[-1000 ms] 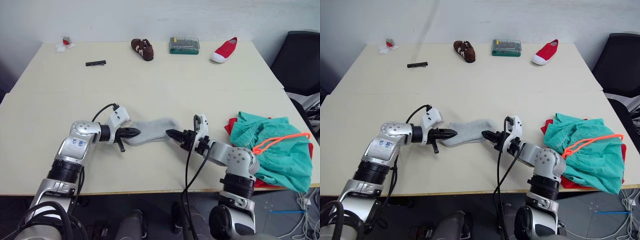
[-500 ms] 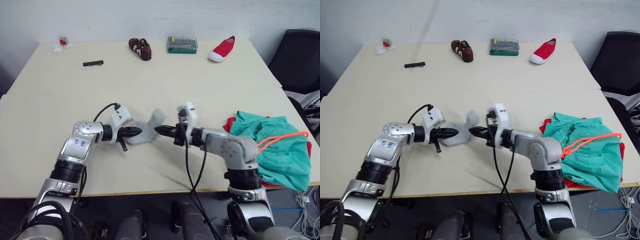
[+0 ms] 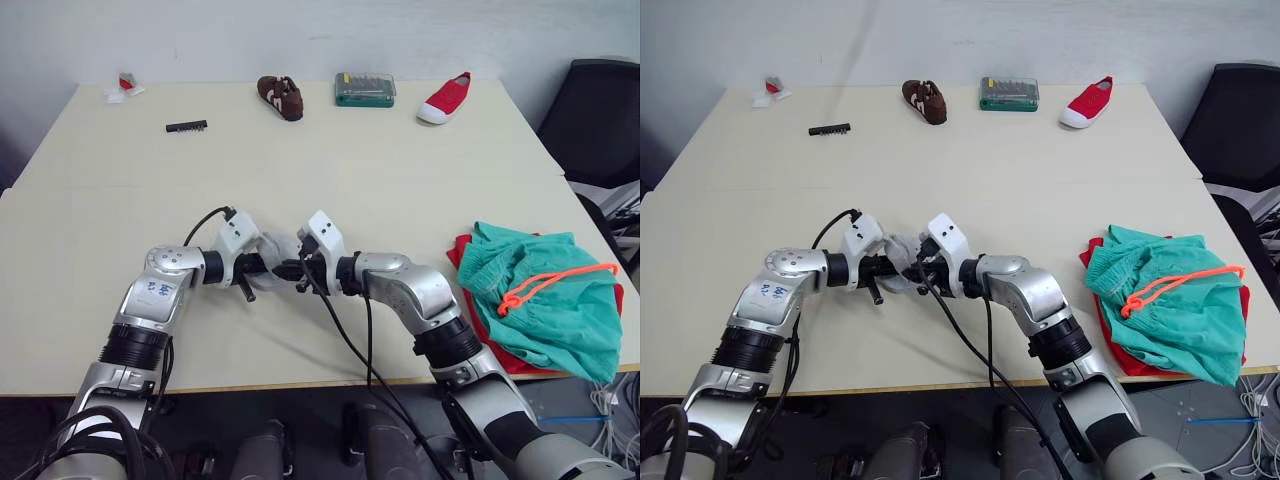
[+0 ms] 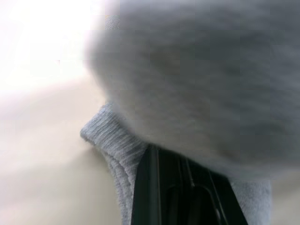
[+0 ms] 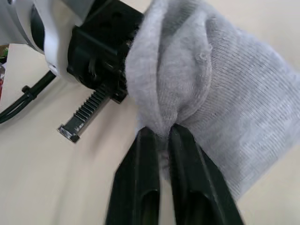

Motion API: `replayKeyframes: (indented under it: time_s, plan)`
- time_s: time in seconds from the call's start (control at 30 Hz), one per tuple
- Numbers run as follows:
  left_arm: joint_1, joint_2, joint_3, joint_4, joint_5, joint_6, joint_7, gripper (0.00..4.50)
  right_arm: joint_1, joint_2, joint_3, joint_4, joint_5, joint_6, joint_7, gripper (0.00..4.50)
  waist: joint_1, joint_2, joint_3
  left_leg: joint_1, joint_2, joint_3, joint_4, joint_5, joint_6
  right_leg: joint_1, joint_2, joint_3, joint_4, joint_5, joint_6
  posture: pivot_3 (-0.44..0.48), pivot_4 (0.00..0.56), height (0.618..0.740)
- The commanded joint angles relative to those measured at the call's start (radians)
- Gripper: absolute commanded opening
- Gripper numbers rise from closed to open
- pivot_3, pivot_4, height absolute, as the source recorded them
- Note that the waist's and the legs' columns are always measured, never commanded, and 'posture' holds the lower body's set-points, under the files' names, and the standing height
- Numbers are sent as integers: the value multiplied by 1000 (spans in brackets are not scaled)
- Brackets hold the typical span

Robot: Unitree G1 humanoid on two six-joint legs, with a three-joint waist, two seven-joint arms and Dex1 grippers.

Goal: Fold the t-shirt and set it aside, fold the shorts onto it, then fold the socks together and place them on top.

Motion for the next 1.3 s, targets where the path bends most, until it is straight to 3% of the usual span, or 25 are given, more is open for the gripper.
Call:
replayKeyframes:
  time_s: [0.03, 0.17, 0.3, 0.37, 0.53, 0.67, 0.77, 0.9, 1.3]
  plan:
    - [30, 23, 30, -36, -9, 34, 23, 0, -18, 14, 4, 16, -22, -47, 19, 1682, 0, 0, 0, 0, 0, 0, 0, 0, 0, 0, 0, 0, 0, 0, 0, 0, 150, 740]
    - [47, 46, 68, -92, -45, 93, 19, 0, -20, 23, 8, 45, -47, -78, 31, 3101, -2, 0, 0, 0, 0, 0, 0, 0, -1, 0, 0, 0, 0, 0, 0, 0, 150, 740]
    - [81, 139, 151, -186, -132, 178, -39, 1176, -23, 29, 17, 71, -75, -109, 39, 4488, -11, 0, 0, 0, 0, 0, 0, -1, -2, -1, 0, 0, 0, 0, -1, 0, 150, 740]
    - [101, 193, 190, -228, -193, 228, -90, 1837, -23, 31, 15, 75, -82, -116, 45, 4500, -12, 0, 0, 0, 1, 0, -1, -1, -3, -1, 0, 0, 0, -1, -2, 0, 150, 740]
    - [28, 256, 287, -236, -339, 340, -142, 1837, -21, 24, 24, 78, -98, -136, 74, 4500, -12, 0, 0, 0, 0, -1, -1, -2, -8, -1, 0, 0, -2, -2, -3, 0, 150, 740]
    - [-116, 206, 232, -159, -318, 333, -91, 1837, -12, 18, 40, 75, -119, -158, 105, 4500, 2, 0, 0, 0, 0, -1, -1, -2, -8, 0, 0, -1, -3, -1, -2, 0, 150, 740]
    - [-192, 147, 146, -84, -262, 274, -80, 1231, -12, 20, 44, 78, -128, -168, 118, 4500, 4, 0, 0, 1, 0, 0, -1, -1, -8, 0, 0, -1, -2, -1, -2, 0, 150, 740]
    - [-258, 88, 9, 32, -147, 170, -72, 47, -14, 27, 43, 81, -138, -176, 120, 4500, 0, 0, 0, 0, 0, 1, -1, 0, -5, 0, 2, 0, 2, -1, -2, 0, 150, 740]
    - [-174, 140, -103, 111, 23, 11, -102, 47, 18, -4, 24, -19, -96, -188, 210, 4500, -1, 0, 0, -1, 1, 1, -1, 0, -6, -1, 3, 0, 2, -1, -2, 0, 150, 740]
